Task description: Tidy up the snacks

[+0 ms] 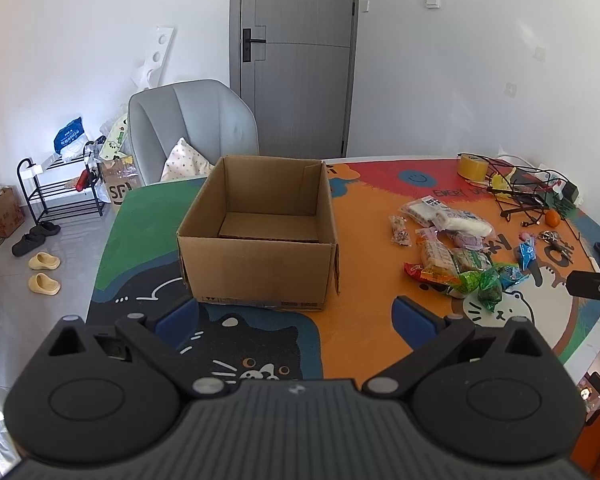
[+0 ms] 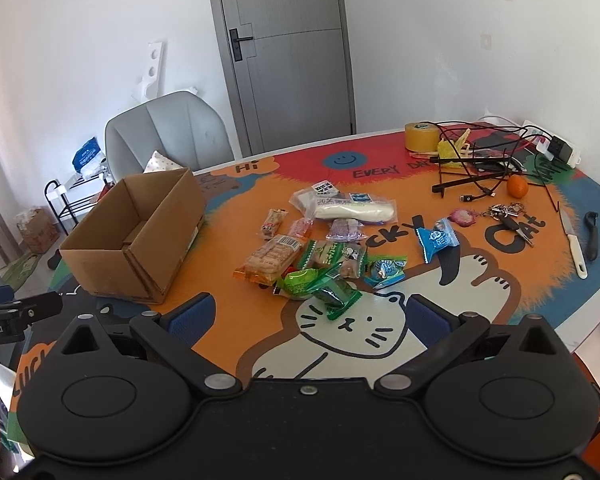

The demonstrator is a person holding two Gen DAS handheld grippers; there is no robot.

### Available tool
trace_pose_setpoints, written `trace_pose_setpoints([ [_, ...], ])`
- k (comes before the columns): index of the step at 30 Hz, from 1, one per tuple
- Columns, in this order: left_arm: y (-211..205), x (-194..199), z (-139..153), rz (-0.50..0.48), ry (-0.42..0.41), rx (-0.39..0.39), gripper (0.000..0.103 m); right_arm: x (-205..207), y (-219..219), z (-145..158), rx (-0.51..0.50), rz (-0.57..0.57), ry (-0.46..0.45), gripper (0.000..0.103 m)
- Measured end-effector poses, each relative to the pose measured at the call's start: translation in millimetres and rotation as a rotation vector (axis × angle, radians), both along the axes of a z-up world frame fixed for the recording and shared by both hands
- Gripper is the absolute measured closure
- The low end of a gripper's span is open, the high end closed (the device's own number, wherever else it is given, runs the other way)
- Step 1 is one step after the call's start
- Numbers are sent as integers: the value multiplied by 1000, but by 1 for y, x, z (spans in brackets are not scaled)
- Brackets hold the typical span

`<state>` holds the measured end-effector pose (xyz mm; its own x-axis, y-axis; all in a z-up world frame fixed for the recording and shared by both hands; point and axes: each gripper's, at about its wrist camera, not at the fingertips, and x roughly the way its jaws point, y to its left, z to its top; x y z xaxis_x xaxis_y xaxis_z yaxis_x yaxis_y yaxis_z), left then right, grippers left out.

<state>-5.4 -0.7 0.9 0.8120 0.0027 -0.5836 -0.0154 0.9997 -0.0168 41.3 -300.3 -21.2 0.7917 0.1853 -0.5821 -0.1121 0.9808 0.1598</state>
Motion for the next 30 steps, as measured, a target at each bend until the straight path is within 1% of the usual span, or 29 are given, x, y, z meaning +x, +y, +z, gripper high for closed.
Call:
trace_pose_setpoints([
  [30, 8, -1, 1, 20, -8, -9, 1, 4, 4, -6, -23, -14, 12, 0],
])
